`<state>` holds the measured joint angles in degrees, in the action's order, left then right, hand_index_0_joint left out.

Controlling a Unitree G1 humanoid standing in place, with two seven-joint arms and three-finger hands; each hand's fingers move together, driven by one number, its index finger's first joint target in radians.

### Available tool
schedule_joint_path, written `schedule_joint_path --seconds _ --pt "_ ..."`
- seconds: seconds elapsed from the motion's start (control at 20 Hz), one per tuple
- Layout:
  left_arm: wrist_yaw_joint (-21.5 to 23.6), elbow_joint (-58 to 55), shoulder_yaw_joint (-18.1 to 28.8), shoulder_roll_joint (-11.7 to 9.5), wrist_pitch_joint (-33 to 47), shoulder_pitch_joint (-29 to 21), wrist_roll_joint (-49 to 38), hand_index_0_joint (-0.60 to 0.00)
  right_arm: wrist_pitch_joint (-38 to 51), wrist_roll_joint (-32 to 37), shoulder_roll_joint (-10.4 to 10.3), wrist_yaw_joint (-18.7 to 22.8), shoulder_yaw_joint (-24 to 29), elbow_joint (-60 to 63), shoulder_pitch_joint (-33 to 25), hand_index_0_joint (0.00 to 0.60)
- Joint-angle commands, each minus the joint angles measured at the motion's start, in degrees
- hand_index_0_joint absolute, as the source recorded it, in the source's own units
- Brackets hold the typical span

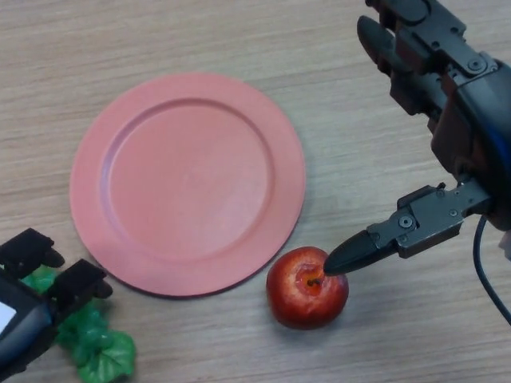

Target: Pick up the green grapes and place it on the plate

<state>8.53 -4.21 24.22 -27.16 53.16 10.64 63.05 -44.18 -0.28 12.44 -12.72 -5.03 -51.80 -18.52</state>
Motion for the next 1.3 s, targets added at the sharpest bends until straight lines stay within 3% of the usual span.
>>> schedule_joint_path --seconds 0.05,0.1,0.2,0.3,0.5,0.65,0.75,0.8,0.85,0.9,1.15,1.25,1.3 --pt "-3.0 -6.2 10.2 -2.0 3.1 -1.3 -13.7 -0.6 6.5 1.4 0.6 2.0 1.6 -3.0 -1.6 0.0" --pt "-8.6 -9.0 11.8 -1.4 2.2 -2.7 -19.8 -0.6 6.8 1.4 0.3 2.0 1.6 -3.0 -1.4 0.0" --pt "-15.2 -12.5 12.1 -0.6 -1.8 -6.3 -27.8 -0.6 6.0 1.5 0.4 2.0 1.8 -3.5 -1.8 0.0" --pt "-18.5 -14.7 11.4 -1.1 -5.8 -10.3 -31.8 -0.6 5.6 1.3 0.6 2.0 1.6 -3.7 -2.2 0.0" --pt "-18.9 -18.5 6.2 -2.8 -14.2 -17.2 -31.0 -0.6 5.4 0.7 0.7 1.7 1.6 -3.8 -2.7 0.0" --pt "-18.1 -20.2 1.5 -2.8 -19.9 -20.1 -31.7 -0.6 5.3 0.8 0.8 1.2 2.1 -4.0 -2.6 0.0" --pt "-17.5 -20.1 1.5 -2.8 -20.0 -19.9 -31.8 -0.4 5.5 0.7 0.9 1.2 2.1 -4.0 -2.4 0.0" --pt "-16.7 -19.6 1.7 -2.9 -19.3 -19.6 -30.4 -0.25 5.6 0.5 1.0 1.1 2.1 -4.0 -2.2 0.0" --pt "-16.0 -19.3 1.9 -3.0 -19.1 -19.5 -29.5 -0.149 5.8 0.4 1.1 1.0 2.1 -3.9 -2.0 0.0" --pt "-16.1 -19.2 1.8 -3.4 -20.6 -19.4 -31.3 -0.007 6.1 0.0 1.1 0.9 2.1 -3.7 -1.7 0.0" --pt "-15.6 -21.7 2.0 -2.6 -25.3 -20.1 -35.7 0.0 6.7 -0.9 1.0 0.4 1.8 -2.9 -1.7 0.0" --pt "-18.9 -25.8 0.6 -0.4 -33.6 -19.4 -46.3 0.0 6.6 -1.4 0.9 0.2 1.6 -2.6 -1.7 0.0" --pt "-21.1 -30.4 -0.1 1.7 -42.7 -19.1 -55.0 0.0 6.2 -1.6 0.8 0.0 1.4 -2.8 -1.7 0.0"
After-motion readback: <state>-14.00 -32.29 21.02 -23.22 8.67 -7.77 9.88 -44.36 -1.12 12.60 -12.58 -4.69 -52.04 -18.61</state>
